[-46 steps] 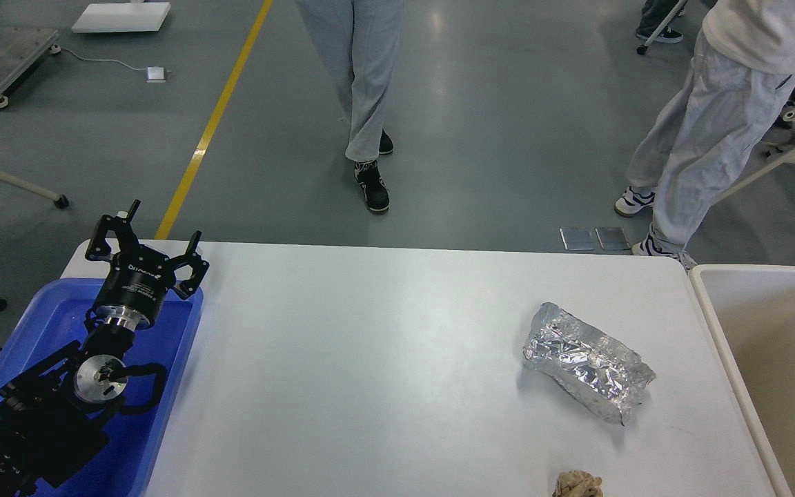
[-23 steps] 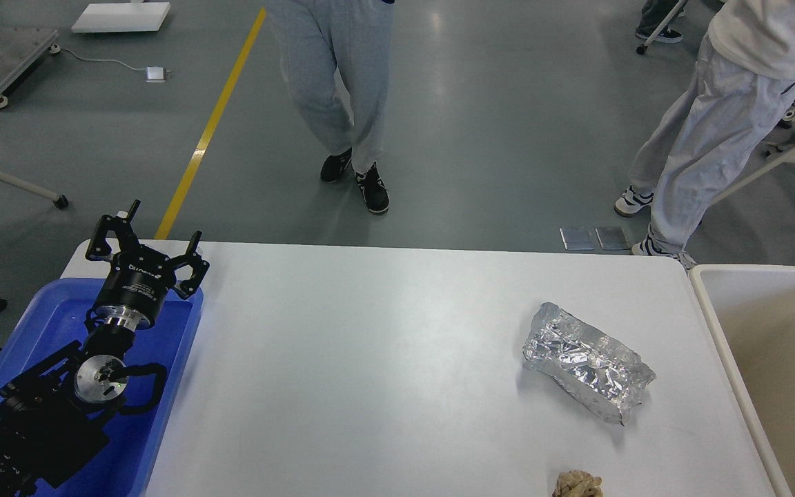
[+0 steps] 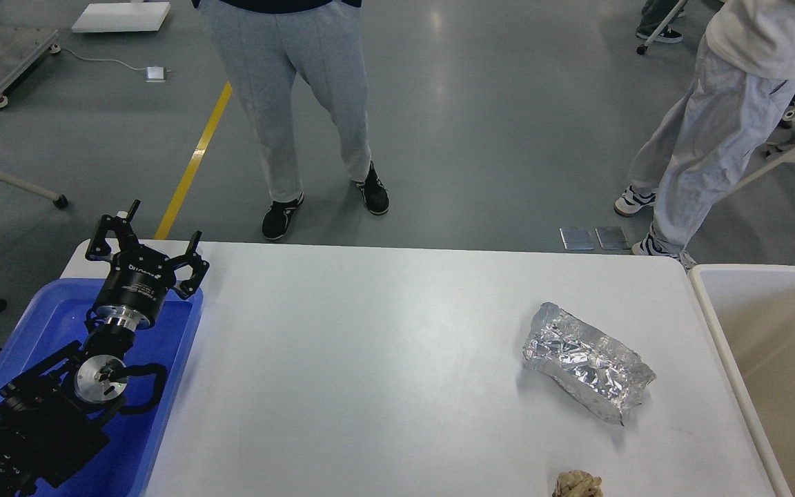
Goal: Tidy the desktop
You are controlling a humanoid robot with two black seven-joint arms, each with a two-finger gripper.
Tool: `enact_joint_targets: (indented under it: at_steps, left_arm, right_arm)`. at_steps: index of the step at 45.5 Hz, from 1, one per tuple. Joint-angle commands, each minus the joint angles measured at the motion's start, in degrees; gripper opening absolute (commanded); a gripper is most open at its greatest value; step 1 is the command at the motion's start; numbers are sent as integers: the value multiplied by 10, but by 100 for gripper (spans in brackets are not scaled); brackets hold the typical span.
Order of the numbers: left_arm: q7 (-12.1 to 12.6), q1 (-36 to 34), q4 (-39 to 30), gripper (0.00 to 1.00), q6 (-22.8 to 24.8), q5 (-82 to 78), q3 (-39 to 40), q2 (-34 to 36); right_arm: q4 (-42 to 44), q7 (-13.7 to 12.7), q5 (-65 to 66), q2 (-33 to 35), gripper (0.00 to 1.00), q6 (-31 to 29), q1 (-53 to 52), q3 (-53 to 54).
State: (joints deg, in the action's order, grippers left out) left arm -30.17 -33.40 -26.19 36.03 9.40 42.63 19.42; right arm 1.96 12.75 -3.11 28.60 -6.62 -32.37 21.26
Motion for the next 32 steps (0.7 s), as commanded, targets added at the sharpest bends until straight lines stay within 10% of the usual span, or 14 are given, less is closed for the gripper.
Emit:
enact_joint_targets:
  at_steps: [1, 32]
  left_arm:
    - [-1, 0, 0, 100, 0, 0, 0, 0]
    - [-1, 0, 0, 100, 0, 0, 0, 1]
  right_arm:
    - [-40, 3, 0, 27, 99, -6, -4, 11]
    - [-420, 42, 162, 1, 99, -67, 149, 582]
